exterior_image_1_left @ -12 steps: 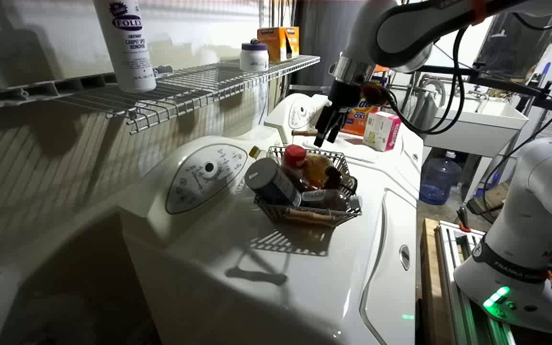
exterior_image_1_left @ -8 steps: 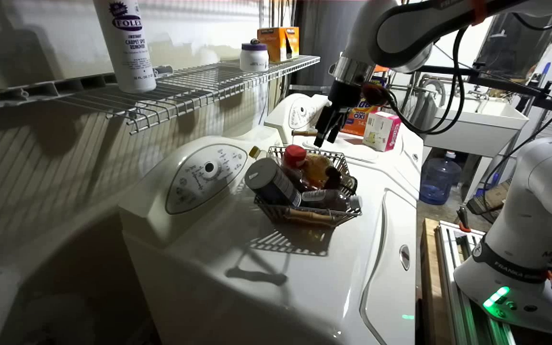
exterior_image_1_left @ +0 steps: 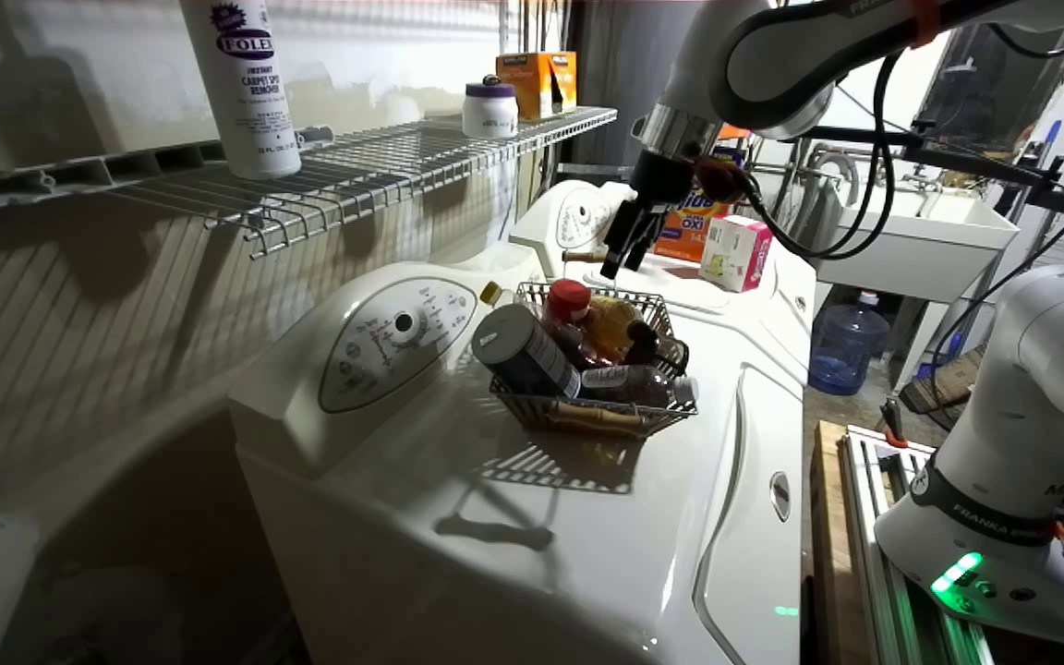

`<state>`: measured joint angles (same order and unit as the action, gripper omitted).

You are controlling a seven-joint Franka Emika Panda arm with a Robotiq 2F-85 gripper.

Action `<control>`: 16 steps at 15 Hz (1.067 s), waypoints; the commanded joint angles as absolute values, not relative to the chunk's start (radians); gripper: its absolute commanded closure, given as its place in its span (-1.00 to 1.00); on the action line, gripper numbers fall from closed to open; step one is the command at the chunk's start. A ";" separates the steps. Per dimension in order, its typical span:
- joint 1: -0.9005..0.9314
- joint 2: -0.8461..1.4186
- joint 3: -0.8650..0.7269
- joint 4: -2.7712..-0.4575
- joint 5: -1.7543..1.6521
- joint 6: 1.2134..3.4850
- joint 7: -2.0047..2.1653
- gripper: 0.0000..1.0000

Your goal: Put the bottle with the brown liquid on the bottom shelf.

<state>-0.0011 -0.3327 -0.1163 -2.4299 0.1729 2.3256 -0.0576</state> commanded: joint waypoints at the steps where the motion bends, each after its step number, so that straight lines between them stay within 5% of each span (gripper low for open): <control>1: 0.008 -0.339 -0.091 -2.410 0.151 2.412 -0.136 -1.00; 16: 0.030 -0.091 -0.009 -2.213 -0.006 2.434 -0.179 -1.00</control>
